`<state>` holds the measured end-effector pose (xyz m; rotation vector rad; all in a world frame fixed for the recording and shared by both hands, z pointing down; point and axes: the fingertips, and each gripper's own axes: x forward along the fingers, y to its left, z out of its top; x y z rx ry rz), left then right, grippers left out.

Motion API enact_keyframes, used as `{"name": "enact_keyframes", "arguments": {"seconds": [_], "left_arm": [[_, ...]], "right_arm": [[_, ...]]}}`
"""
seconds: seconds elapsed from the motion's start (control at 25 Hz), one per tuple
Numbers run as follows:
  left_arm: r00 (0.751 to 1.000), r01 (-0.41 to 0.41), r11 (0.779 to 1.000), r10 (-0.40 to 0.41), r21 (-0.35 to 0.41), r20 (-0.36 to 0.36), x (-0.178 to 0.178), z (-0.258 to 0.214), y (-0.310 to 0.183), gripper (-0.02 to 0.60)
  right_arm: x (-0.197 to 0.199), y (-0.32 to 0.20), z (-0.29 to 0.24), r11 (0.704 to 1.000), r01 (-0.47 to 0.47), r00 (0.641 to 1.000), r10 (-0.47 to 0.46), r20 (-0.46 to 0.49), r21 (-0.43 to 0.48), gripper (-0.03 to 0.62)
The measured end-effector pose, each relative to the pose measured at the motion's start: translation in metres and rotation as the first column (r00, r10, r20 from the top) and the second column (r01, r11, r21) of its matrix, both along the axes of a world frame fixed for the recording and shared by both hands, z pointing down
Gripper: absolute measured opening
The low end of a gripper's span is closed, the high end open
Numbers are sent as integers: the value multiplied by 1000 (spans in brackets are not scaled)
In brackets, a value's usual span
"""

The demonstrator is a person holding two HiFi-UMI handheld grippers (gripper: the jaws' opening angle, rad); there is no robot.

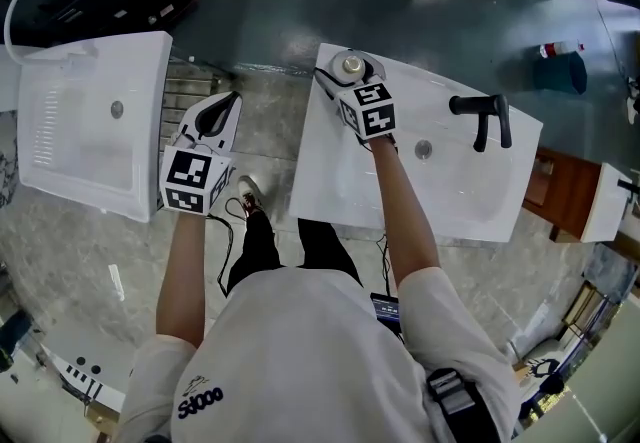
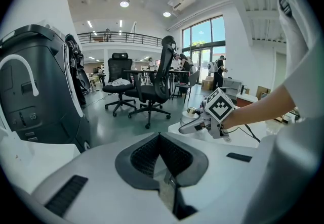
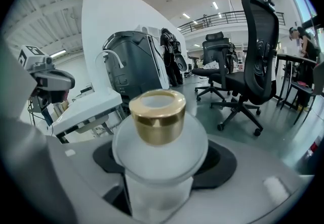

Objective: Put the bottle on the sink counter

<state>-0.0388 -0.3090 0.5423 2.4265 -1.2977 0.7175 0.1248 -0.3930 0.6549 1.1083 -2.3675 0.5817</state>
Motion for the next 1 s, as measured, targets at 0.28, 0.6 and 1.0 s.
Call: {"name": "enact_keyframes", "arguments": {"seconds": [0.28,0.6,1.0], "left_arm": [[1000,-5,1000,5,-3,0,1,1,0,6],[1000,-2,1000,2,-10,4,0,4,2,6],[1000,-5,1000,5,-11,8,-4,7,4,6]], "right_arm": [[0,-2,6,1000,-2,999,3,-39,11,348],[4,-3,13,1000,-14,998,14,-60,5,350],[0,-3,19,998,28,988,-20,-151,54,350]]}}
